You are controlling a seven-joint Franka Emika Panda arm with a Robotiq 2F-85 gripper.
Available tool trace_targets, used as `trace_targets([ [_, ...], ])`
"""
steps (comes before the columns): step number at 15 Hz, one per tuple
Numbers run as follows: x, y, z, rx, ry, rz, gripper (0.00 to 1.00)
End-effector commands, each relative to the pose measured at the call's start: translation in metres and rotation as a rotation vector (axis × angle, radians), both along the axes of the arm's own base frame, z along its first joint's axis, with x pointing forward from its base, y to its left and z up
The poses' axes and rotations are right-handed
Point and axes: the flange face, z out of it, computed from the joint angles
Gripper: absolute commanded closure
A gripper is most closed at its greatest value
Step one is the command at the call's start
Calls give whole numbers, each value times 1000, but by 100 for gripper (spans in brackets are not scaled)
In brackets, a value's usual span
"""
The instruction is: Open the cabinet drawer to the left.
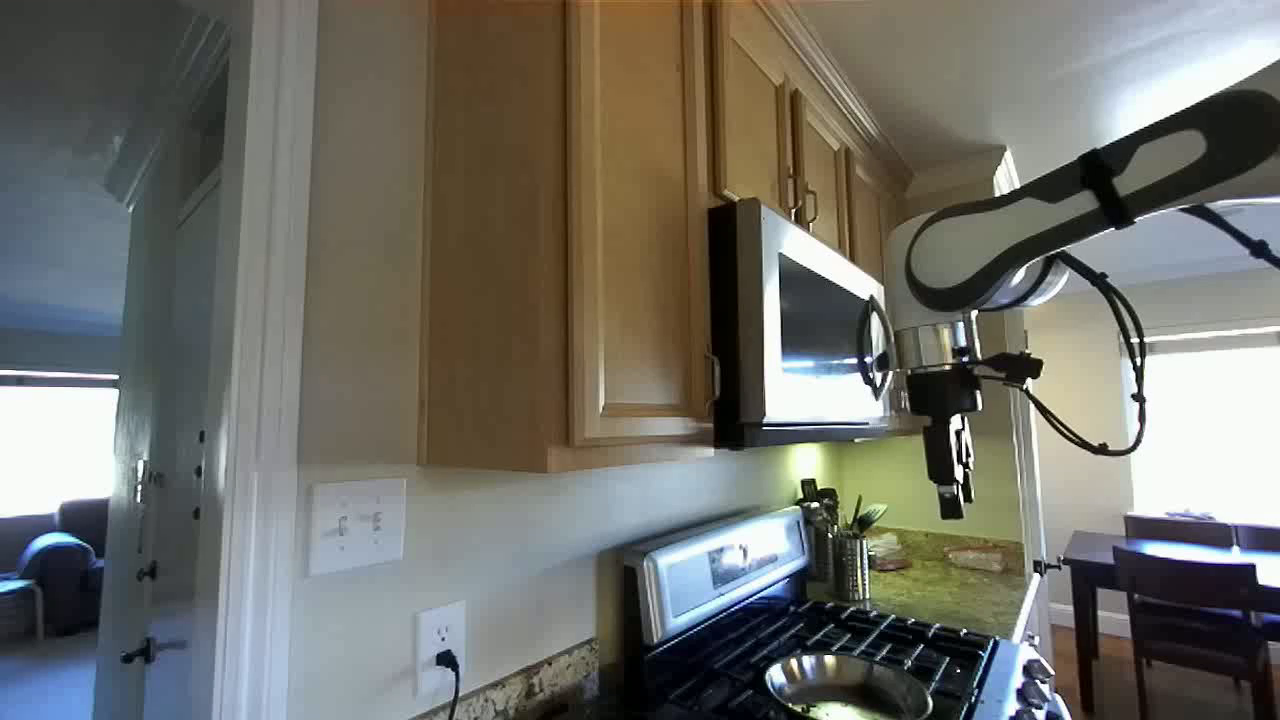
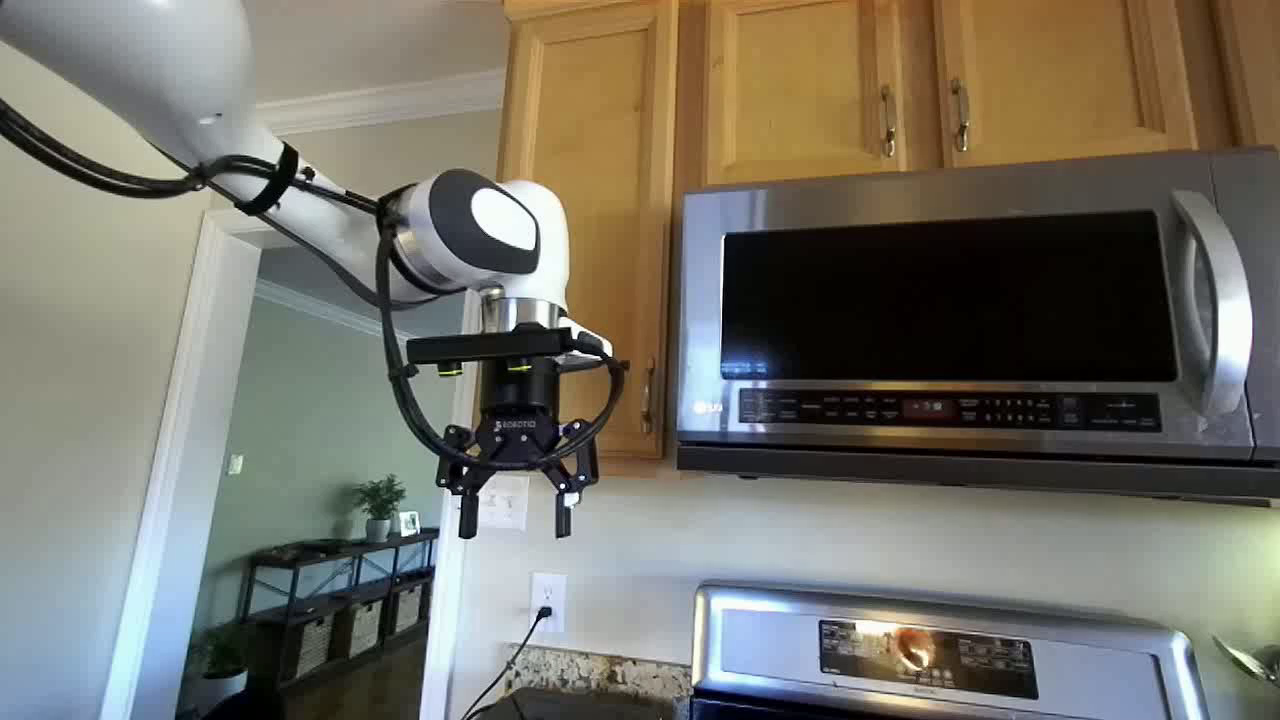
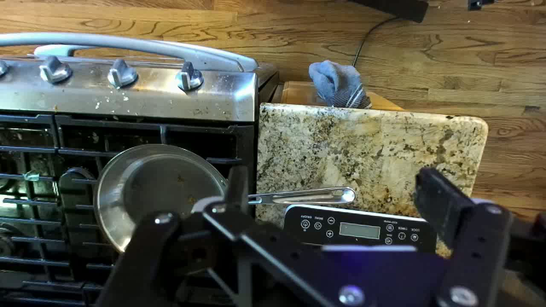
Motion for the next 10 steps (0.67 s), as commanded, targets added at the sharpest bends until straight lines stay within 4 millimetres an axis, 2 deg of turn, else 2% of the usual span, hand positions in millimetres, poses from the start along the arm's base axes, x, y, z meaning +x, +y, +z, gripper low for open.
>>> trace_targets([
  [1, 0, 0, 0, 0, 1, 0, 0],
  [7, 0, 0, 0, 0, 1, 0, 0],
  [10, 17, 3, 2, 4, -31, 4, 0],
])
